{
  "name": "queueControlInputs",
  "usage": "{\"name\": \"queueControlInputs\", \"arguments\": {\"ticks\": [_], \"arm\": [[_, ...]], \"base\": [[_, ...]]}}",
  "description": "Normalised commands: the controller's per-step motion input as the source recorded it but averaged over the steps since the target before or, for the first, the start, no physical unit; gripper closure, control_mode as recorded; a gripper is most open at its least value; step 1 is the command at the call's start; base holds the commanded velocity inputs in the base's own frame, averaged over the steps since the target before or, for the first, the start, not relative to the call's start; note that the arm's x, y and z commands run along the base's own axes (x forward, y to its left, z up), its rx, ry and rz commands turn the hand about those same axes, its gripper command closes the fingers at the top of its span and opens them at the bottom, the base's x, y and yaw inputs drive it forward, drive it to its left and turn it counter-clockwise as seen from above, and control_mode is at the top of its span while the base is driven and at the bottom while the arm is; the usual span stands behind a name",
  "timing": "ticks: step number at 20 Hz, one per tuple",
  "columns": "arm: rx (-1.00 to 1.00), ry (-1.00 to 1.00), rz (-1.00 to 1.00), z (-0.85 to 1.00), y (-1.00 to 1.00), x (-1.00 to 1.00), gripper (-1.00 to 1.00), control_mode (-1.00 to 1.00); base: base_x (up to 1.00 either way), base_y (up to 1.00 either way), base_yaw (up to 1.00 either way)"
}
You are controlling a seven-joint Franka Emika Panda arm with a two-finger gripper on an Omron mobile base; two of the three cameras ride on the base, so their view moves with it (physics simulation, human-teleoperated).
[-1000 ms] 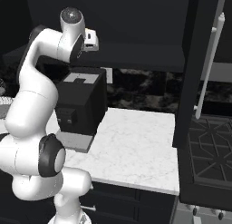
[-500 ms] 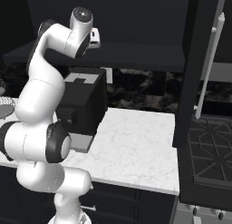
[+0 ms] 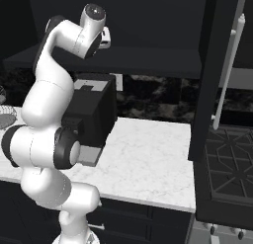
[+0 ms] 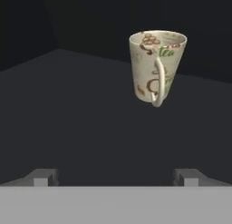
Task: Gather all objects into one cabinet and sort the glasses and bowls to opposite sides.
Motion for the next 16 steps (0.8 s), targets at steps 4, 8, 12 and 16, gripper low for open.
{"name": "queueControlInputs", "arguments": {"ticks": [4, 8, 12, 16], "arm": [[0.00, 0.00, 0.00, 0.16, 0.00, 0.05, -1.00, -1.00], [0.00, 0.00, 0.02, 0.01, 0.00, 0.17, -1.00, -1.00], [0.00, 0.00, 0.04, 0.00, 0.09, 0.28, -1.00, -1.00], [0.00, 0.00, 0.05, 0.00, 0.06, 0.26, -1.00, -1.00]], "base": [[0.00, 0.00, 0.00], [0.00, 0.00, 0.00], [0.00, 0.00, 0.00], [0.00, 0.00, 0.00]]}}
